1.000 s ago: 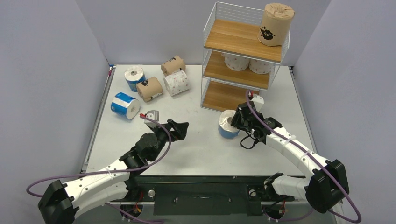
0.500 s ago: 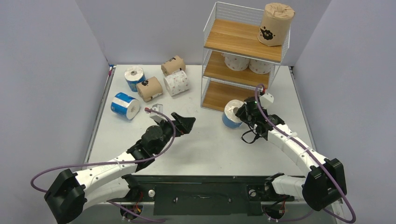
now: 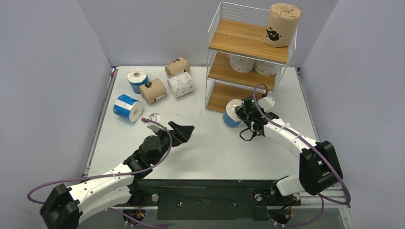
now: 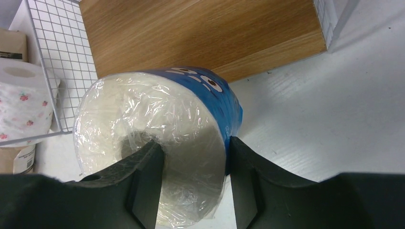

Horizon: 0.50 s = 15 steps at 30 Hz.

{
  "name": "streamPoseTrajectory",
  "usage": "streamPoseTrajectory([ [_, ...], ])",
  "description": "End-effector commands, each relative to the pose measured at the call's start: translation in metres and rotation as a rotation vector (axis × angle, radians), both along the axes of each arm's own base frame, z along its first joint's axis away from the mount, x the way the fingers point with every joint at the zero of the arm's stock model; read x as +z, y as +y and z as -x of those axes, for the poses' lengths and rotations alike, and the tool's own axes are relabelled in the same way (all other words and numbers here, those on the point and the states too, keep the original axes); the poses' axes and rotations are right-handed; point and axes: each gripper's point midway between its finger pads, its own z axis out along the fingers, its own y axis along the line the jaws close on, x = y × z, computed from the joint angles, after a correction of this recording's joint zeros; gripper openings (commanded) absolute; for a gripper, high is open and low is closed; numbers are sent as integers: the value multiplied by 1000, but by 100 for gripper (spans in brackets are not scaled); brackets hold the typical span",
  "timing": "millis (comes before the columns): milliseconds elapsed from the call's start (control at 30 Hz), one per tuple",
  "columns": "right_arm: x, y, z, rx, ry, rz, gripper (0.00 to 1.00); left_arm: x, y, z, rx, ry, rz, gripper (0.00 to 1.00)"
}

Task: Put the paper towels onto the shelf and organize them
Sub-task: Place the paper towel on the shelf.

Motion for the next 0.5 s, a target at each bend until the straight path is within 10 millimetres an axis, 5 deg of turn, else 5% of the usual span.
streamPoseTrajectory([
  [0, 52, 8, -42, -83, -183, -81, 36, 1, 1, 1, 6, 0, 14, 97],
  [467, 37, 5, -67, -132, -158, -17, 35, -11, 0, 2, 3, 25, 1, 97],
])
